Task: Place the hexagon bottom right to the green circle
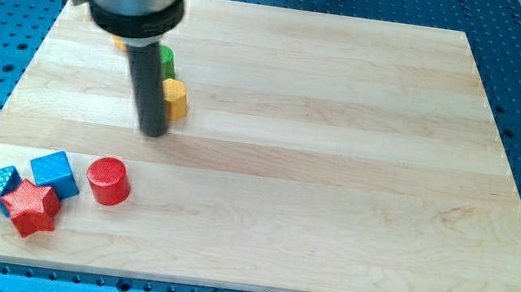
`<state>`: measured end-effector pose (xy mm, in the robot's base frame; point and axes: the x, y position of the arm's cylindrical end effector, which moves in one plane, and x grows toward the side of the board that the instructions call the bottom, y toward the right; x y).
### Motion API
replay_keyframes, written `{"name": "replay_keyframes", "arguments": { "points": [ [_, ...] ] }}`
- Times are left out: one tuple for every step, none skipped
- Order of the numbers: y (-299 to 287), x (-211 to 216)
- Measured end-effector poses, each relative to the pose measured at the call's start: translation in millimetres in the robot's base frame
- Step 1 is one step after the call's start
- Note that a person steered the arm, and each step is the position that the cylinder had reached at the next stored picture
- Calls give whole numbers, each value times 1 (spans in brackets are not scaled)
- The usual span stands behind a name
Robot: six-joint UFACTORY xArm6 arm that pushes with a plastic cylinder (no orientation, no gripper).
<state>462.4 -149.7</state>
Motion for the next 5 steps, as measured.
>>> {"name": "replay_keyframes", "arguments": {
  "points": [
    [-27,-2],
    [3,-22],
    [30,-22],
    [21,-21],
    [22,-21]
  ]
}}
